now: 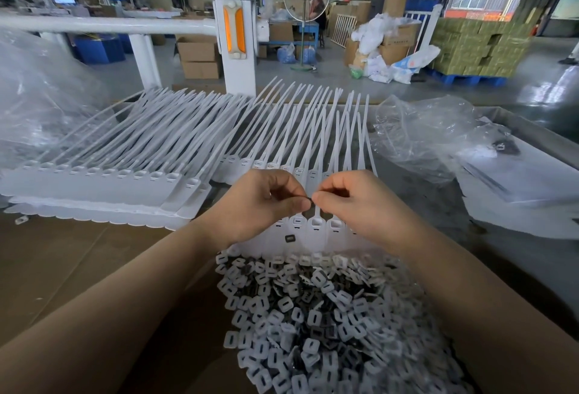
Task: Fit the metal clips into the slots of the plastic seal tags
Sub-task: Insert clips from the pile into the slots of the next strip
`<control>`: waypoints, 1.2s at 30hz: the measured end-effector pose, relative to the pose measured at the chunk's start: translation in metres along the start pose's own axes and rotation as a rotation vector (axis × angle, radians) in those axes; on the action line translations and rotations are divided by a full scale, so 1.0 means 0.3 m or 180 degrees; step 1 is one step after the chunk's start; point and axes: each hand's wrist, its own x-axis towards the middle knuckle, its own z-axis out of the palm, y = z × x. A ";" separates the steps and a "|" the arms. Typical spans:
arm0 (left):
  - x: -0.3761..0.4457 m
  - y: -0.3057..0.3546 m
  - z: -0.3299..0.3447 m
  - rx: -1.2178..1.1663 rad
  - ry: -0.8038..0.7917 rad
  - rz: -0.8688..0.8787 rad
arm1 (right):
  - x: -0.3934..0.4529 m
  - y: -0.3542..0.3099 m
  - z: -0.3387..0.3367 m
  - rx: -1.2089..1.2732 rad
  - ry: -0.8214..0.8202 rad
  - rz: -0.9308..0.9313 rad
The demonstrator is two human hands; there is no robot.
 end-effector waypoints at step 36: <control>-0.014 -0.031 -0.002 0.1395 -0.0244 0.0505 | 0.008 0.027 0.011 -0.0815 -0.0082 0.0406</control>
